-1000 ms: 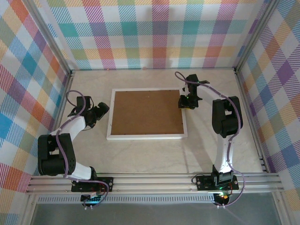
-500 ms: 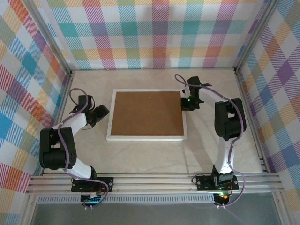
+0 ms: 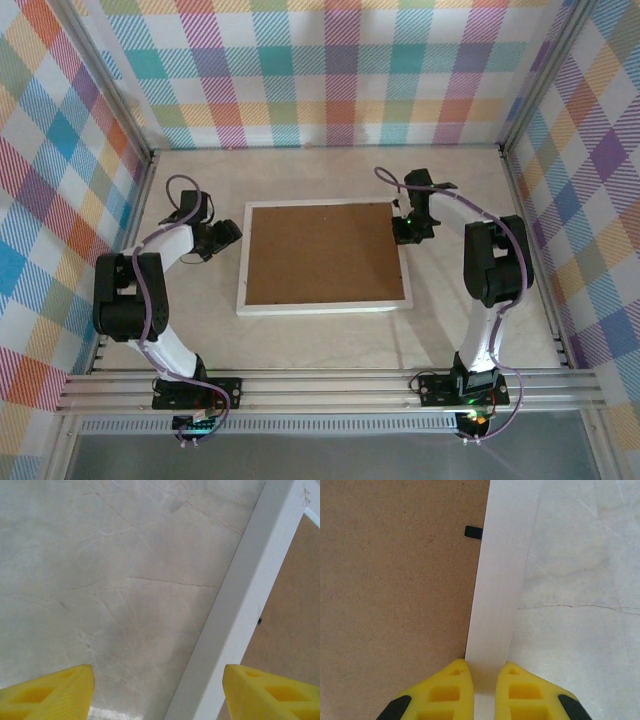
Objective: Put the photo into the frame
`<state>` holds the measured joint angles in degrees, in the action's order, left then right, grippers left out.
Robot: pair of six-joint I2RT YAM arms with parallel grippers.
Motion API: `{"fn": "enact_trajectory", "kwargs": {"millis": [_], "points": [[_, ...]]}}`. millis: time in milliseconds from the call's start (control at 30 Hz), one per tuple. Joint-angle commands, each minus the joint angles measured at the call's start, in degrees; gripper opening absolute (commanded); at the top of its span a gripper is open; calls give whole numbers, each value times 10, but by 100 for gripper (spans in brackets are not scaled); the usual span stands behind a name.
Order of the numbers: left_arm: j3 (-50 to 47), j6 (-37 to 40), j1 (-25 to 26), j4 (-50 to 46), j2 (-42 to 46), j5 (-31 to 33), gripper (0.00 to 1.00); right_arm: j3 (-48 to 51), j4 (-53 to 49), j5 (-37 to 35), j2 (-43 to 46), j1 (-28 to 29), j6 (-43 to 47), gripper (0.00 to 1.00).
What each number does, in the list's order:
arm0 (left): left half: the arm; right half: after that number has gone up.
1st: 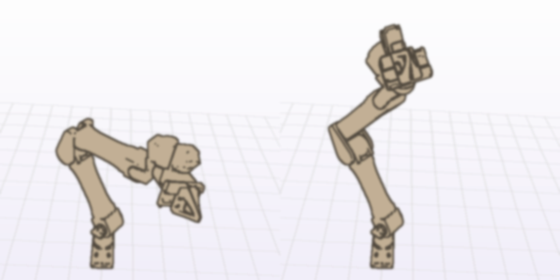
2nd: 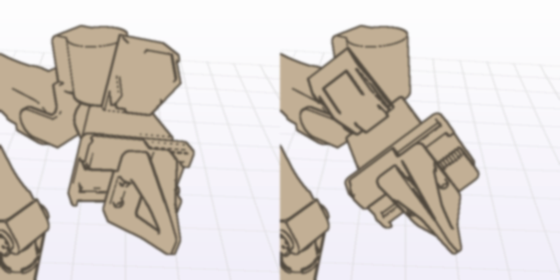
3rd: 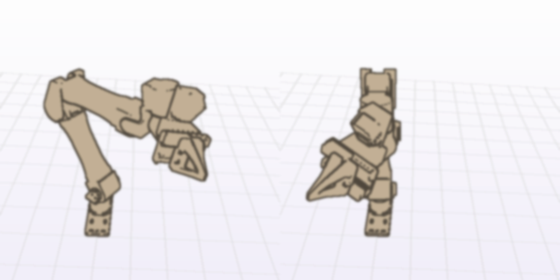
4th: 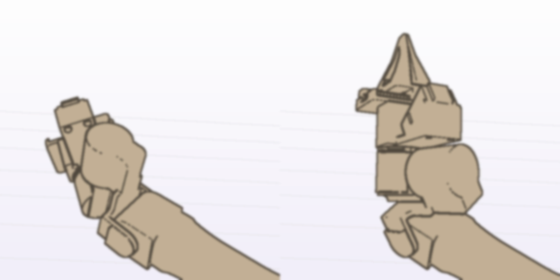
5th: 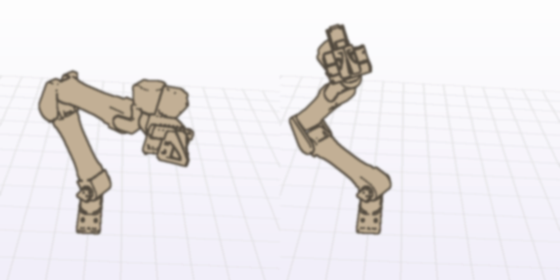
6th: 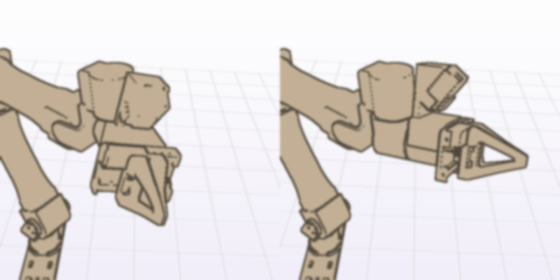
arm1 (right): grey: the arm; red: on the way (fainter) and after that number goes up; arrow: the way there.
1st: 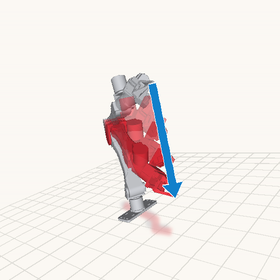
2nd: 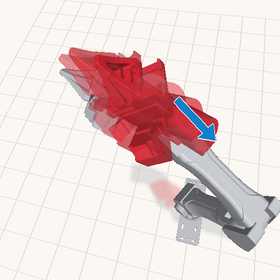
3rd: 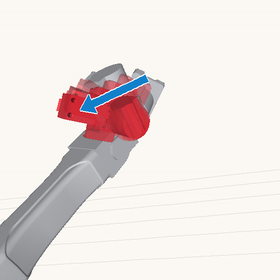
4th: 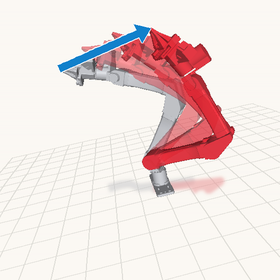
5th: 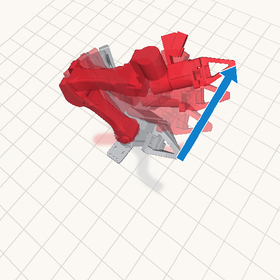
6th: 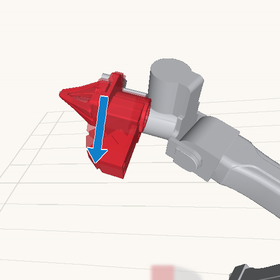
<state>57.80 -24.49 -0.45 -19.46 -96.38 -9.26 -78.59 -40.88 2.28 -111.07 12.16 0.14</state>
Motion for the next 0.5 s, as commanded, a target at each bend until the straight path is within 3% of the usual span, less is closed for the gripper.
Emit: {"fn": "enact_trajectory", "kwargs": {"millis": [0,300,467], "points": [[46,41,5,-52,-32,-10,68,-13,-33,-33,-21,-13,50,0],[154,83,13,-121,-108,-18,69,-50,-37,-5,-48,-13,42,1],[148,86,22,-127,-108,-20,69,-42,-26,-2,-49,-14,24,1]]}}
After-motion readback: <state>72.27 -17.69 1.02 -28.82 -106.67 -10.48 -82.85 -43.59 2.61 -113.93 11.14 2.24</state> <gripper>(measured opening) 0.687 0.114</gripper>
